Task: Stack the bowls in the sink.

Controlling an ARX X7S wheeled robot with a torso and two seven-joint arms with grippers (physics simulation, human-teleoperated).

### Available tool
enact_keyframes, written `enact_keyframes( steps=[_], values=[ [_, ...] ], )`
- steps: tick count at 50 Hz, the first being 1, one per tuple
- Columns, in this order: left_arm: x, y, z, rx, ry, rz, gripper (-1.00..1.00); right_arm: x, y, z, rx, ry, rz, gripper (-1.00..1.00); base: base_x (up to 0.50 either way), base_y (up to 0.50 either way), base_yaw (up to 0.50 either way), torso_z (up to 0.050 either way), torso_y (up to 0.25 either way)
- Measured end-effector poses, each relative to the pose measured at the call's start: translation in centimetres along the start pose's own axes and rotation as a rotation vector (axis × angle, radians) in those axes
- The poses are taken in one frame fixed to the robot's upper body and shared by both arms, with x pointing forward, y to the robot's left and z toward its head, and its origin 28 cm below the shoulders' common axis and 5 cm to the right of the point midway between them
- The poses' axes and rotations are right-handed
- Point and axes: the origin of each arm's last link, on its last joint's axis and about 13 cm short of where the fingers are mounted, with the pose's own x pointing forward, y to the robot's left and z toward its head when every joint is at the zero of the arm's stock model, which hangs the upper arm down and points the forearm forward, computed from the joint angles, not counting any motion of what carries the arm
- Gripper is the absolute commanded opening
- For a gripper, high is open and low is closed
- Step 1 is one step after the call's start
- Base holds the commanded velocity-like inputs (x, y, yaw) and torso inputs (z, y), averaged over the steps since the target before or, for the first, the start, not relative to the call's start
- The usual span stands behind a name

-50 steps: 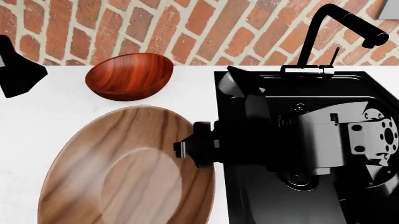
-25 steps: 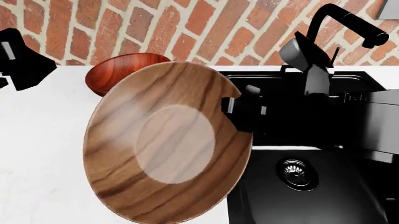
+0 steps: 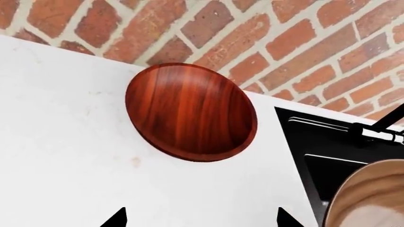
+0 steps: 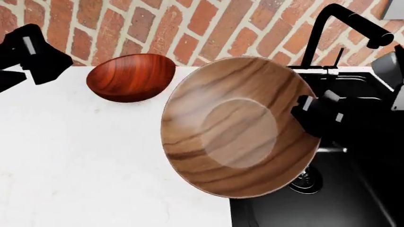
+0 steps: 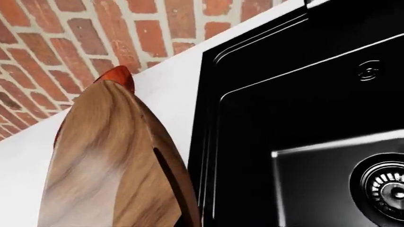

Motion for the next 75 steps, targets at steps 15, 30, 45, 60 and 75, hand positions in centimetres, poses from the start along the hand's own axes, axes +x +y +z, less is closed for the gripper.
enact_keyframes(
  steps=[15, 30, 45, 60, 75],
  values=[
    [1.4, -0.9, 0.7, 0.025, 0.011, -0.039, 1.0, -2.2, -3.1, -0.4, 0.086, -0.086, -0.133, -1.0, 0.0, 0.0, 0.0, 0.0, 0.0],
    [2.1, -1.3, 1.1, 0.037, 0.013, -0.06, 1.0, -4.0, -4.9, -0.6, 0.138, -0.156, -0.233, -1.0, 0.0, 0.0, 0.0, 0.0, 0.001],
    [2.6, -1.3, 1.0, 0.033, 0.017, -0.068, 1.0, -5.2, -7.3, -1.0, 0.186, -0.222, -0.365, -1.0, 0.0, 0.0, 0.0, 0.0, 0.0],
    [2.7, -1.4, 1.0, 0.034, 0.019, -0.071, 1.0, -4.2, -9.6, -1.4, 0.203, -0.213, -0.471, -1.0, 0.0, 0.0, 0.0, 0.0, 0.0],
    [2.7, -1.4, 1.0, 0.032, 0.018, -0.07, 1.0, -1.4, -11.3, -2.0, 0.172, -0.117, -0.528, -1.0, 0.0, 0.0, 0.0, 0.0, 0.001]
  ],
)
